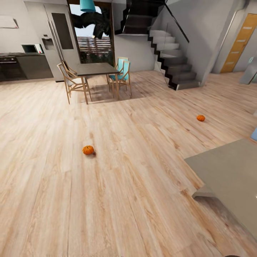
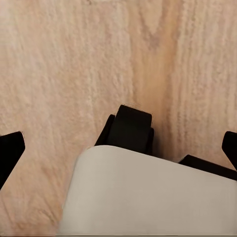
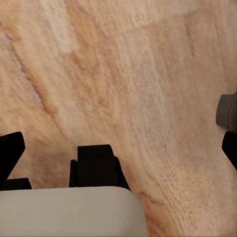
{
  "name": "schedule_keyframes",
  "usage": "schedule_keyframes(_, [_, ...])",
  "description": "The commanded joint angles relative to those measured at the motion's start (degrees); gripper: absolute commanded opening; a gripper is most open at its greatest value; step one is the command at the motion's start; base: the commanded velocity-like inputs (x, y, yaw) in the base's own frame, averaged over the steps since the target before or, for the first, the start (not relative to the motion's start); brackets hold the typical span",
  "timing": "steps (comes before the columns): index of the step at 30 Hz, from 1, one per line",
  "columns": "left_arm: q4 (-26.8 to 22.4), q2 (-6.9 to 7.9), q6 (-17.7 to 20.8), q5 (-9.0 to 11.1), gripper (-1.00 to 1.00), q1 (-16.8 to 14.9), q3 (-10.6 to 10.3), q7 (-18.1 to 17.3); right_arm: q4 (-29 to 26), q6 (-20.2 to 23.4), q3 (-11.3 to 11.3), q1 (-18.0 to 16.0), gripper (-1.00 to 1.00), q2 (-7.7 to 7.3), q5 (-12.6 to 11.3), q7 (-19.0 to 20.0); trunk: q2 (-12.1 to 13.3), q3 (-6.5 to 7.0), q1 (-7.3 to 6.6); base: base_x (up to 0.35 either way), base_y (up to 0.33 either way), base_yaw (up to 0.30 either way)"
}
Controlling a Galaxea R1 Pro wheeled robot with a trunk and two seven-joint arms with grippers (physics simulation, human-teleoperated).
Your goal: Place each of the two pumpkins and all three candles from the living room inside a cabinet in the living room (use any cabinet), then make sure every cabinet is closed, and position the cauldron so it is next to a table in the living room.
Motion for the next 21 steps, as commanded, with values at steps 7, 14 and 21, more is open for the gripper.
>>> schedule_keyframes(7, [0.0,0.01,0.0,0.0,1.0,0.3,0.0,0.0,0.0,0.0,0.0,0.0,1.0,-0.03,0.0,0.0,0.0,-0.27,0.0,0.0,0.0,0.282])
schedule_keyframes(14, [0.0,0.01,0.0,0.0,1.0,0.3,0.0,0.0,0.0,0.1,0.0,0.0,1.0,-0.08,0.0,0.3,0.0,-0.48,0.0,0.129,0.0,0.221])
schedule_keyframes(21, [0.1,0.12,0.0,-0.1,1.0,0.3,0.0,0.0,-0.1,0.0,0.0,0.0,1.0,-0.11,0.1,0.4,0.0,-0.5,0.0,0.318,0.0,0.1])
